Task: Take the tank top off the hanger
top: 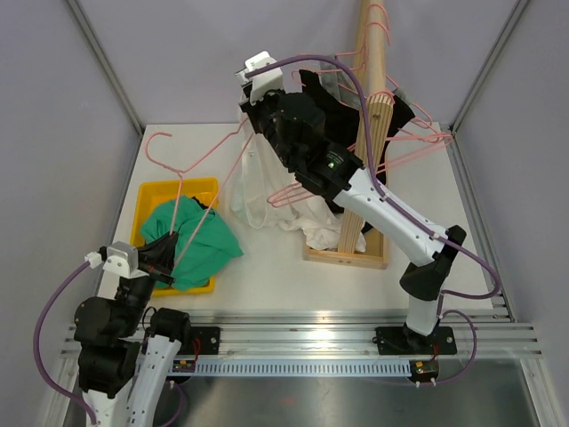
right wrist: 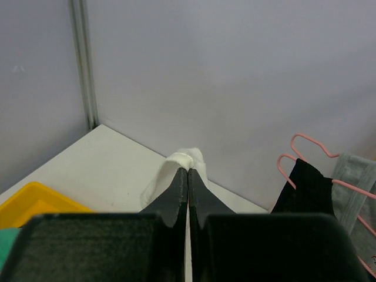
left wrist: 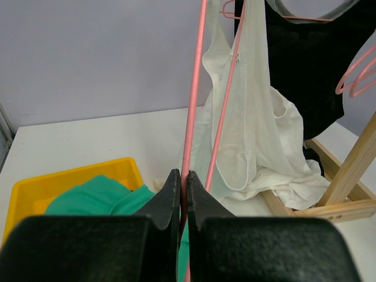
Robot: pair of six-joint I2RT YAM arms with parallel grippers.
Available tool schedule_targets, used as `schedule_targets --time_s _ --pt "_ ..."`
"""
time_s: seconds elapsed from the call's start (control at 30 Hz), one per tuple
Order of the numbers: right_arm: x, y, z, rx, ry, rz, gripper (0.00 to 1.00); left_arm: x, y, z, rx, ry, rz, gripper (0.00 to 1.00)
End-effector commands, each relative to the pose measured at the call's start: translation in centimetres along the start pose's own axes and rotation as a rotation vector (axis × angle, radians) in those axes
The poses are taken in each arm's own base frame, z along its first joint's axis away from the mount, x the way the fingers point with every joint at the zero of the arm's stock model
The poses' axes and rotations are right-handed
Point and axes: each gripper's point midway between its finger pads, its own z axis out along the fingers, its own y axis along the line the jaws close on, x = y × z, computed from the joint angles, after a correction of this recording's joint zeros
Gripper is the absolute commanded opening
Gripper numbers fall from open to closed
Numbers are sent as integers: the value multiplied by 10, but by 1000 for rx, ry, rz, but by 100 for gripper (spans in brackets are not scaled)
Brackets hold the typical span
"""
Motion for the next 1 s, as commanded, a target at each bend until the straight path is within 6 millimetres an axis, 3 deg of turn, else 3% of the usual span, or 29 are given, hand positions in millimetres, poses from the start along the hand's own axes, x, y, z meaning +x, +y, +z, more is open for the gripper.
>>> schedule_targets --time_s 0.0,0.17,0.43,0.5,0.53,0.57,0.63,0.7,0.83,0.97 --pt "-9 -31 5 81 -15 5 0 -48 -18 -47 57 -219 61 0" --pt "4 -54 10 133 18 1 0 -62 -17 -56 37 -250 75 0" --pt "16 -54 1 118 50 19 0 -83 -9 -68 -24 -314 102 0" --pt "29 -45 -3 84 71 43 0 -84 -2 -65 -57 -322 100 0" --pt "22 -48 -11 73 57 60 0 -88 0 -65 -72 -341 108 0" --pt "33 -41 -14 52 79 66 0 -91 6 -64 -105 -355 108 0" --pt "26 -31 -29 38 63 74 0 -98 10 -58 -122 -377 124 0" --pt "35 -19 -39 37 77 49 0 -105 17 -53 -159 -396 127 0" --pt "30 6 -64 -10 71 55 0 -105 20 -34 -158 -386 119 0" --pt "41 7 -68 -5 100 50 0 -104 19 -26 -150 -383 115 0"
